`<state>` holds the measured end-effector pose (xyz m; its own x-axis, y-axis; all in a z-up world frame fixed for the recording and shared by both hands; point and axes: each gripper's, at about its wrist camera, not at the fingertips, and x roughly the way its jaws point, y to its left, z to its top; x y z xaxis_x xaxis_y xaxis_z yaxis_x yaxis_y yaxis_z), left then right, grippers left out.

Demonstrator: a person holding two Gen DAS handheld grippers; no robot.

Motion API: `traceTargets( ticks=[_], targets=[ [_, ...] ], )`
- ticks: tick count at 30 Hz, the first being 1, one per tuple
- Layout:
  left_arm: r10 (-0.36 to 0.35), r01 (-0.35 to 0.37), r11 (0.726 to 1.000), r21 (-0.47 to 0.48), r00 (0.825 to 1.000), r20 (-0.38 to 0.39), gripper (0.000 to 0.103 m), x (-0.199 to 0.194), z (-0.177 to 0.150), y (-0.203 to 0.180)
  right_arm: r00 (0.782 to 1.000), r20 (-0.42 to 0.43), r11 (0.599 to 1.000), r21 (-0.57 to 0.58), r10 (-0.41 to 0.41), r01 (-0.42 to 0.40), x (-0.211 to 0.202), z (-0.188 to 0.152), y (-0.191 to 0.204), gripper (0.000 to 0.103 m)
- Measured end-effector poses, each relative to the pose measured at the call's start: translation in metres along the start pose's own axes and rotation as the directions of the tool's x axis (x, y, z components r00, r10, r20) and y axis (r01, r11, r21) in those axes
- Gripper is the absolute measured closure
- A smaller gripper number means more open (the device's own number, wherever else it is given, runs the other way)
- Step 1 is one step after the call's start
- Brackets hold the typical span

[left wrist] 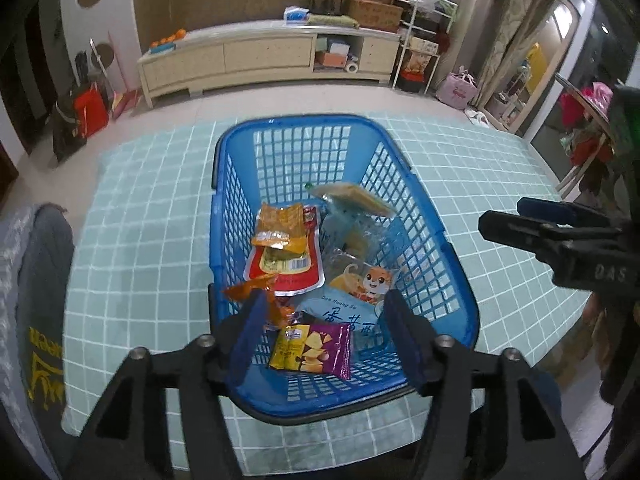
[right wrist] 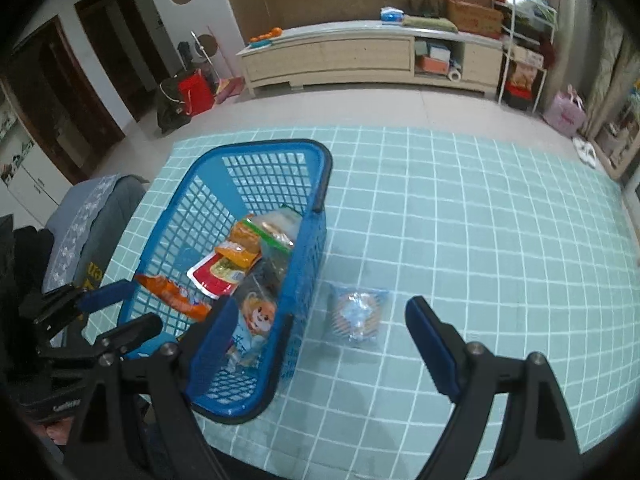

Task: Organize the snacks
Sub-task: 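Move the right tool down onto the clear-wrapped striped cake pack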

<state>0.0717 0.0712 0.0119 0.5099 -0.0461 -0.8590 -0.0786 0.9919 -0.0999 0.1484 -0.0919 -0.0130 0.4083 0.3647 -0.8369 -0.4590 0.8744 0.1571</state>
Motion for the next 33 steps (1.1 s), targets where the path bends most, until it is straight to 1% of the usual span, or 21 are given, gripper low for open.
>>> traceTargets(
  ticks=[3,5,8,11,17,20,22,24,25,28,33],
  targets=[
    [0.017,-0.018,0.999,0.027,0.999,0.027,0.032,-0.008,-0.002,-0.010,1.000,-0.014,1.000,0.007,0.000,0.000,-0.005,-0.004,-0.005,0.014],
    [0.025,-0.027,0.999,0.030,0.999,0.043,0.031,-0.011,-0.004,-0.014,1.000,-0.016,1.000,-0.001,0.002,-0.002,-0.010,-0.008,-0.006,0.014],
    [0.025,-0.026,1.000,0.011,0.998,0.066,0.028,-0.015,-0.009,-0.016,1.000,-0.008,1.000,-0.029,0.002,-0.003,-0.018,-0.015,-0.007,0.014],
    [0.038,-0.036,0.999,-0.018,0.996,0.082,0.027,-0.016,-0.016,-0.019,1.000,-0.002,0.998,-0.059,0.000,0.000,-0.022,-0.023,-0.009,0.014],
    [0.069,-0.059,0.995,-0.082,0.991,0.118,0.027,-0.023,-0.037,-0.023,0.998,0.050,0.989,-0.147,0.023,-0.015,-0.027,-0.045,-0.017,0.014],
    [0.087,-0.070,0.988,-0.135,0.989,0.123,0.027,-0.025,-0.051,-0.024,0.999,0.042,0.984,-0.178,0.033,-0.025,-0.022,-0.054,-0.023,0.014],
    [0.117,-0.094,0.981,-0.168,0.984,0.134,0.027,-0.027,-0.060,-0.025,0.999,0.027,0.983,-0.184,0.034,-0.028,-0.016,-0.057,-0.029,0.014],
    [0.150,-0.116,0.969,-0.217,0.978,0.148,0.027,-0.031,-0.070,-0.025,0.999,0.028,0.981,-0.190,0.045,-0.039,-0.012,-0.059,-0.035,0.014],
    [0.163,-0.119,0.959,-0.257,0.974,0.156,0.027,-0.033,-0.079,-0.025,0.998,0.031,0.979,-0.197,0.054,-0.046,-0.009,-0.060,-0.038,0.014],
    [0.192,-0.129,0.934,-0.334,0.968,0.163,0.027,-0.035,-0.096,-0.023,0.993,0.035,0.967,-0.236,0.109,-0.098,0.000,-0.065,-0.045,0.014],
    [0.261,-0.188,0.905,-0.381,0.954,0.147,0.027,-0.026,-0.111,-0.028,0.991,0.025,0.935,-0.335,0.133,-0.117,0.023,-0.069,-0.044,0.014]
  ],
)
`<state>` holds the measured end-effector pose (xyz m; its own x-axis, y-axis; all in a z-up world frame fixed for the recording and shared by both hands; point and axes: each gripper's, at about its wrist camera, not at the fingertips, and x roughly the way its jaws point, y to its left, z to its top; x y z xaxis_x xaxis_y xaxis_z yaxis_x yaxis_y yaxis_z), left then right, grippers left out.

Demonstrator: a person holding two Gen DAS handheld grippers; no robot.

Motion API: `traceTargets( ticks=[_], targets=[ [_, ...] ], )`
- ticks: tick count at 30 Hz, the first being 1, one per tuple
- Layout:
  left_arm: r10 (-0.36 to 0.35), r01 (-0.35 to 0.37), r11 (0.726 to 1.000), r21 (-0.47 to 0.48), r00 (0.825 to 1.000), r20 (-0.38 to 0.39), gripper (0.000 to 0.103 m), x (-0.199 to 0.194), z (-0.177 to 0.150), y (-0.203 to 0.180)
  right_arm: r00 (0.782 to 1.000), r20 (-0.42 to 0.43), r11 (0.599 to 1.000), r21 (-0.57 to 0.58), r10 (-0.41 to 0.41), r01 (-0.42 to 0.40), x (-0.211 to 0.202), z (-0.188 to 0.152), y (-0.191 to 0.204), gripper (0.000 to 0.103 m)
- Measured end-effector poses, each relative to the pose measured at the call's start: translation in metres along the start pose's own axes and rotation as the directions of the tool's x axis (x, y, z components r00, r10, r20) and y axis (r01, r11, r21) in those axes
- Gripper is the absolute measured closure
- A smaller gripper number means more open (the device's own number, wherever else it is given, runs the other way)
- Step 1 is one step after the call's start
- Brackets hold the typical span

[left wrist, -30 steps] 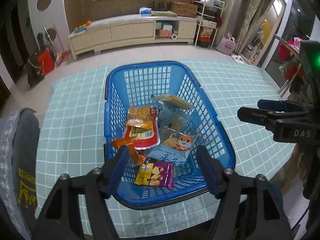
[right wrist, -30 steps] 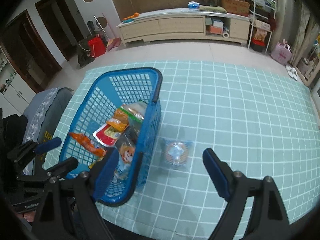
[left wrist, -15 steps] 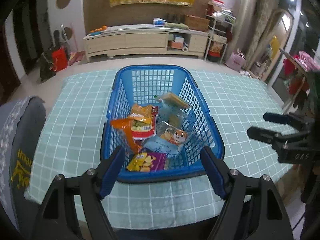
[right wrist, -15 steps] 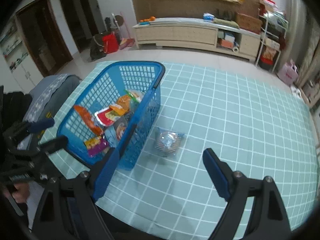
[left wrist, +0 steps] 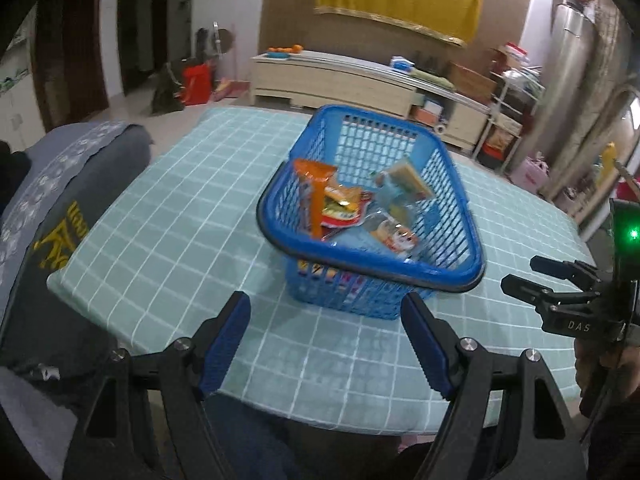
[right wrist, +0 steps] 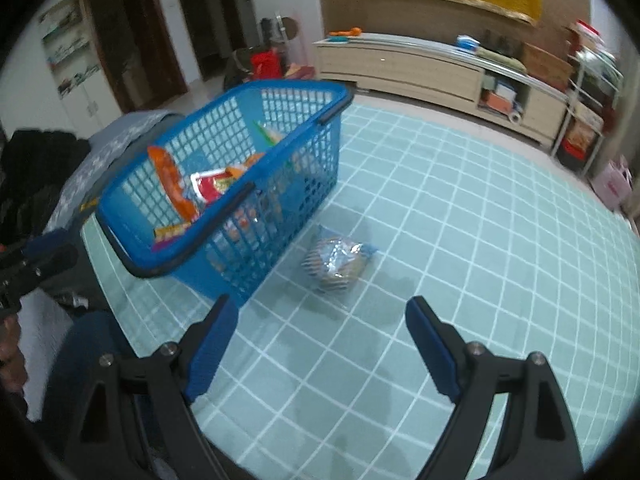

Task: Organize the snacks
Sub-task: 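Move the right tool down onto the clear-wrapped striped cake pack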

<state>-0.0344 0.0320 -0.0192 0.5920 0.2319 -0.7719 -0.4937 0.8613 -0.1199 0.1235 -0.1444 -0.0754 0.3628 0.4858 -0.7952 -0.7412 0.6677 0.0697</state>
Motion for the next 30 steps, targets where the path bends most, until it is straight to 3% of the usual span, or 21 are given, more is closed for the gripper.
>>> traceTargets(
  ticks=[4,10,16,22,30],
  targets=[
    [0.038,-0.038,0.999,-0.004,0.999,0.011,0.027,0.008,-0.017,-0.010,0.999,-0.015,0.998,-0.050,0.033,-0.033,0.020,-0.001,-0.003,0.014],
    [0.067,-0.067,0.997,0.037,0.998,0.008,0.027,0.025,-0.036,-0.027,0.996,-0.035,0.972,-0.217,0.079,-0.085,0.052,-0.007,-0.001,0.014],
    [0.075,-0.074,0.995,0.069,0.997,-0.003,0.027,0.048,-0.050,-0.040,0.989,-0.083,0.957,-0.253,0.123,-0.140,0.080,-0.007,-0.012,0.014],
    [0.052,-0.051,0.998,0.042,0.998,-0.032,0.027,0.067,-0.058,-0.045,0.989,-0.062,0.948,-0.284,0.131,-0.143,0.093,-0.005,-0.018,0.014],
    [0.062,-0.061,0.995,0.082,0.998,-0.020,0.027,0.081,-0.058,-0.058,0.979,-0.099,0.892,-0.404,0.177,-0.202,0.113,0.009,-0.009,0.014]
  ],
)
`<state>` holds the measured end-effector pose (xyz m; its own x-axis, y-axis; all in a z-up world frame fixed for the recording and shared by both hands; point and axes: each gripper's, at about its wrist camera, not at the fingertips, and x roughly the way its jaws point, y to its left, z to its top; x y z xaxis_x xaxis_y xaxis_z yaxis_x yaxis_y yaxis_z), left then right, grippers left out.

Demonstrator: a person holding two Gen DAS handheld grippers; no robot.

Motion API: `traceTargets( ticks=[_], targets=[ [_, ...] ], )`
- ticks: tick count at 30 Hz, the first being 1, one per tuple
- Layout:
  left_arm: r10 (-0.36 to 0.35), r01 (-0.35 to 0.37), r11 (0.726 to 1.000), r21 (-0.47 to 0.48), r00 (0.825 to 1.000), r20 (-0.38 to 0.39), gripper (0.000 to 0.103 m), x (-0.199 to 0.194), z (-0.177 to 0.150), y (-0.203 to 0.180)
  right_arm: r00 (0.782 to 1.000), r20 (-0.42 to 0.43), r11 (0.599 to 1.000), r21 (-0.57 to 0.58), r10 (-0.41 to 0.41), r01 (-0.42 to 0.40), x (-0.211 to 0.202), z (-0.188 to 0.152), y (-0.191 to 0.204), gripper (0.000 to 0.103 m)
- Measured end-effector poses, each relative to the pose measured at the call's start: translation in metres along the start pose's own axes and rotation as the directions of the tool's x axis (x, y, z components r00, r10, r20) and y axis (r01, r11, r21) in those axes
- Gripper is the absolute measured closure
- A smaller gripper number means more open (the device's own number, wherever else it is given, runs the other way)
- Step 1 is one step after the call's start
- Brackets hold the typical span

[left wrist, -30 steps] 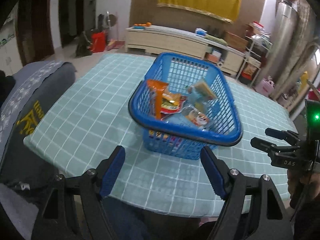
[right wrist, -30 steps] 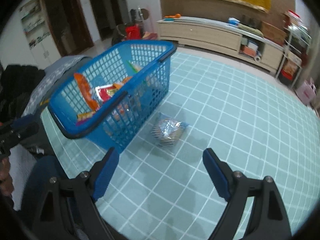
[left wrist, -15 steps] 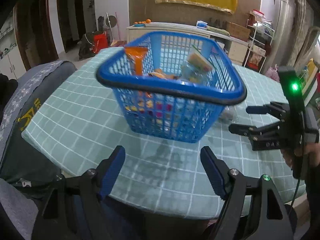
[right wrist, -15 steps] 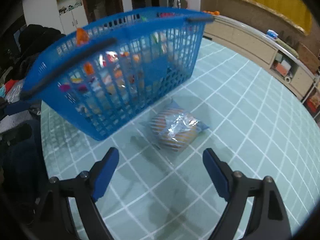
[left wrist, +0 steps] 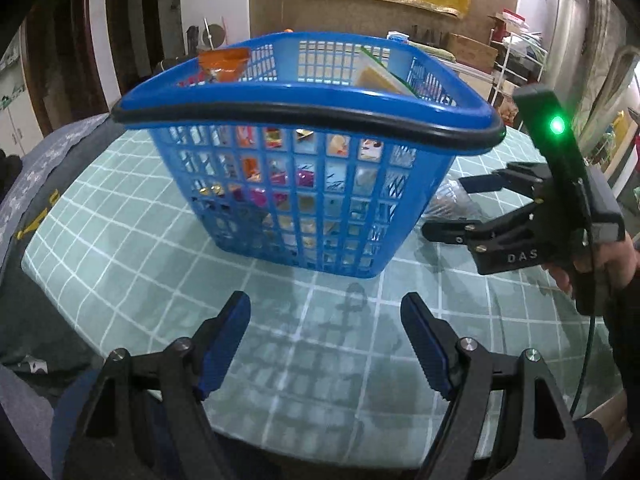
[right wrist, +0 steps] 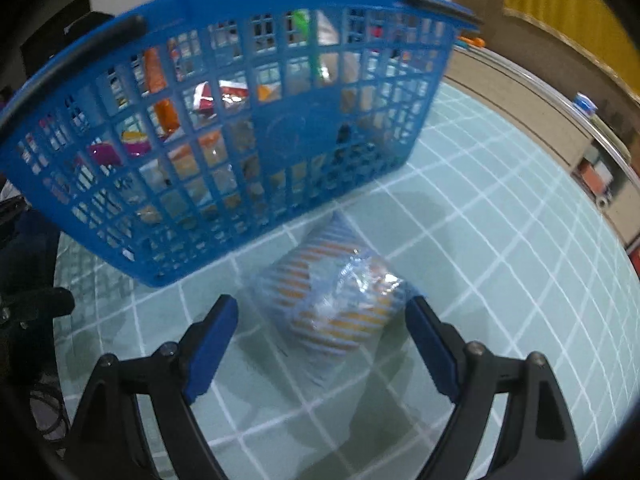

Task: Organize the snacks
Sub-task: 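Move the right tool down onto the clear-wrapped striped cake pack, then close the right tool on the cake pack and lift it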

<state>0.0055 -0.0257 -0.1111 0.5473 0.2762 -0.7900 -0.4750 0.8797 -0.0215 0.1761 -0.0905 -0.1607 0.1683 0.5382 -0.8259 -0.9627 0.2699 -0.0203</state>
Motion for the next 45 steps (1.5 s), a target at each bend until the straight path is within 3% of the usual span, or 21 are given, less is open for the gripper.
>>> traceTargets(
  ticks=[5,7,8,9,11,20,29,39,45],
  targets=[
    [0.010,-0.009,1.000,-0.018,1.000,0.007,0.027,0.000,0.003,0.005,1.000,0.023,0.999,-0.028,0.015,-0.014,0.004,0.004,0.005,0.017],
    [0.008,-0.008,1.000,-0.029,1.000,0.014,0.027,0.000,0.003,0.008,0.999,0.046,1.000,-0.023,0.001,0.000,0.002,0.003,0.007,0.024],
    [0.009,-0.009,0.999,-0.033,1.000,0.018,0.027,-0.001,0.002,0.010,0.998,0.058,1.000,-0.014,-0.017,0.018,0.000,0.002,0.009,0.035],
    [0.010,-0.009,0.999,-0.037,1.000,0.021,0.027,-0.002,0.003,0.011,0.997,0.068,0.999,-0.006,-0.032,0.032,-0.003,0.001,0.011,0.039],
    [0.010,-0.009,0.999,-0.040,1.000,0.027,0.027,-0.003,0.003,0.013,0.996,0.079,0.999,0.035,-0.030,0.027,-0.009,-0.002,0.012,0.042],
    [-0.008,0.010,1.000,-0.030,0.999,0.052,0.027,-0.015,0.000,0.013,0.996,0.089,0.997,0.080,-0.019,0.012,-0.048,-0.018,0.050,0.043],
    [-0.047,0.051,0.998,-0.029,0.993,0.105,0.027,-0.051,0.006,0.019,0.994,0.103,0.993,0.118,-0.043,0.031,-0.112,-0.031,0.083,0.043],
    [-0.114,0.110,0.993,0.031,0.979,0.170,0.027,-0.095,0.026,0.022,0.978,0.161,0.986,0.123,-0.132,0.112,-0.176,-0.012,0.104,0.043],
    [-0.169,0.167,0.986,0.025,0.969,0.183,0.027,-0.112,0.042,0.038,0.970,0.188,0.980,0.155,-0.153,0.125,-0.180,0.007,0.104,0.043]
  ],
)
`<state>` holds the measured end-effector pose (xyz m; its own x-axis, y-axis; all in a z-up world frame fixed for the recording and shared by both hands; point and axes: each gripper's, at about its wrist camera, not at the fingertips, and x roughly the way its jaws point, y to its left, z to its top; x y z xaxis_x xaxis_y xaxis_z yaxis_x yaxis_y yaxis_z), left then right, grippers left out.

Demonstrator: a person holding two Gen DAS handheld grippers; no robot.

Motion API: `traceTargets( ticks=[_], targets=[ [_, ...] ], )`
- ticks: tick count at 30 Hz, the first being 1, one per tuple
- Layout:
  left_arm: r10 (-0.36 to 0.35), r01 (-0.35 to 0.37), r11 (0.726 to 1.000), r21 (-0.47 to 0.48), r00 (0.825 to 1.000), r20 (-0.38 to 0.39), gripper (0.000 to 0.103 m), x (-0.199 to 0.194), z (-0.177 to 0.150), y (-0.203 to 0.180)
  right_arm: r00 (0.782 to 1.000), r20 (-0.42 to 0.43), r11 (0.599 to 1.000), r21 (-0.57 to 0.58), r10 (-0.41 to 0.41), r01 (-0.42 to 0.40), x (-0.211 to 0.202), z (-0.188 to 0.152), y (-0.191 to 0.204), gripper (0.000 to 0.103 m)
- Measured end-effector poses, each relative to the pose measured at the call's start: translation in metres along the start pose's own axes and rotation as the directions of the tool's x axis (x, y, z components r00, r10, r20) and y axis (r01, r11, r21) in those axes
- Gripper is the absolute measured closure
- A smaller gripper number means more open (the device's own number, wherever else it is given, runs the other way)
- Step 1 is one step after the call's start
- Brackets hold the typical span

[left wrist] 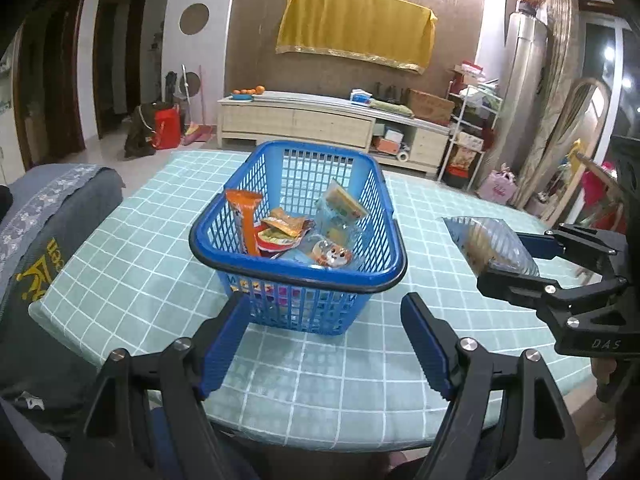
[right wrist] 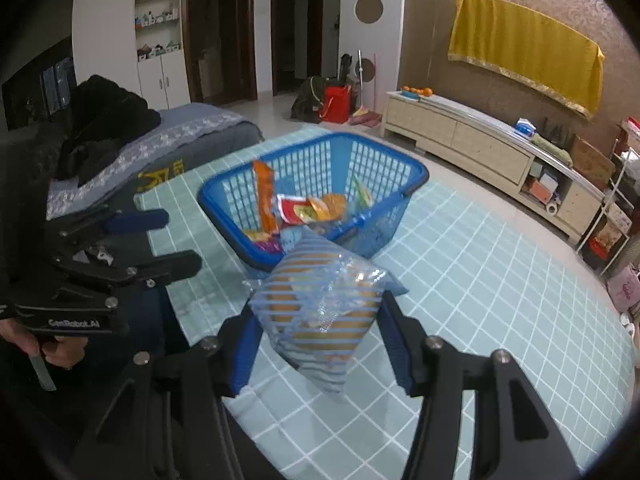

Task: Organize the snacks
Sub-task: 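Close the right tool on the cake pack and lift it, then carry the cake pack over the basket and open the right tool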

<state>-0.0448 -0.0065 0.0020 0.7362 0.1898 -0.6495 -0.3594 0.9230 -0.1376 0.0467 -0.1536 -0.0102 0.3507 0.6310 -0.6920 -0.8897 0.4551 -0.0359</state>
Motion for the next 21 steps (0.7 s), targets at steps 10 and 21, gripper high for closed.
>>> traceTargets(
  ticks=[10,21],
  targets=[
    [-0.031,0.030,0.999,0.024,0.999,0.043,0.027,-0.021,0.039,0.027,0.998,0.020,0.997,0.053,-0.060,0.059,-0.006,0.033,0.024,0.043],
    [-0.071,0.072,0.994,0.086,0.997,-0.017,0.027,-0.001,0.078,0.059,0.995,-0.021,0.987,0.123,-0.098,0.100,0.024,0.076,0.029,0.043]
  ],
)
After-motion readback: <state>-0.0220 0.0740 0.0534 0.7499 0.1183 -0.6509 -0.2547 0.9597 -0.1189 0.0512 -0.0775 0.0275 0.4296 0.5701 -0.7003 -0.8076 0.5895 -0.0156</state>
